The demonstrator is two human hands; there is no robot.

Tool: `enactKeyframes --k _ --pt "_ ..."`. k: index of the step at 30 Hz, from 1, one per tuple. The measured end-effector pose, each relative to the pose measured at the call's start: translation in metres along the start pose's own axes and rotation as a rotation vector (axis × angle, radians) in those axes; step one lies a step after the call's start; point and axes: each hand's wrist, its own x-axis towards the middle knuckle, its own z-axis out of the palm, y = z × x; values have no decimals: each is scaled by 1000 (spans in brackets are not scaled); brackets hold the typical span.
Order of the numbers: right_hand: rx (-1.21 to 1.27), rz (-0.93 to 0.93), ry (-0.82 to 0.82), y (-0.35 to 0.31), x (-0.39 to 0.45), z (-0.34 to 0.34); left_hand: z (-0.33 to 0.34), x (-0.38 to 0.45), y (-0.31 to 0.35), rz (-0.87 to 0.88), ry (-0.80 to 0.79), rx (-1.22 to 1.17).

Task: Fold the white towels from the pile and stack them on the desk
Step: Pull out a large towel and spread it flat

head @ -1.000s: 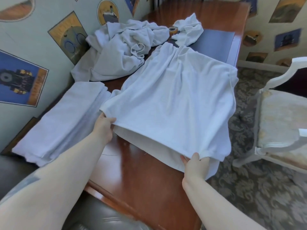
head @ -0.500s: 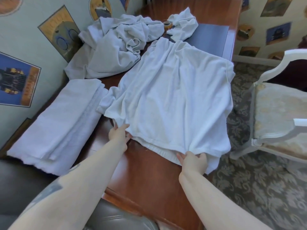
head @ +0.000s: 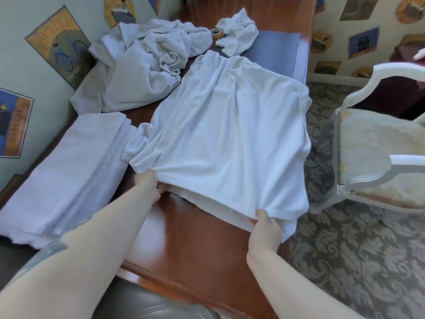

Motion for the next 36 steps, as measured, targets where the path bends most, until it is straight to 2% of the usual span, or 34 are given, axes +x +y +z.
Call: enactKeyframes --k 3,5,9,12,15,19,21,24,27,30,33,36 --pt "-67 -45 5 4 -2 1 -2 6 12 9 15 -8" --pt "-19 -17 37 3 0 1 -2 6 14 -3 18 -17" --pt "353 114 79 -8 15 -7 1 -2 0 -41 41 -90" --pt "437 177 59 -13 18 -10 9 -16 -18 25 80 -120" --pt "382 200 -43 -9 11 -6 20 -35 -40 120 145 -51" --pt "366 322 -286 -9 5 -8 31 -50 -51 43 43 -104" --pt "337 376 -313 -9 8 -16 35 -58 -55 23 40 -124" --pt "329 434 -318 -11 16 -32 34 -71 -65 81 83 -83" --pt "375 385 -136 -22 29 -46 31 -86 -76 98 110 -124" --pt "375 328 -96 -35 46 -57 39 -108 -93 66 181 -278" --pt "278 413 -172 -49 62 -68 55 -140 -116 -9 148 -408" --pt "65 512 -409 -58 74 -77 71 -175 -140 -92 108 -487"
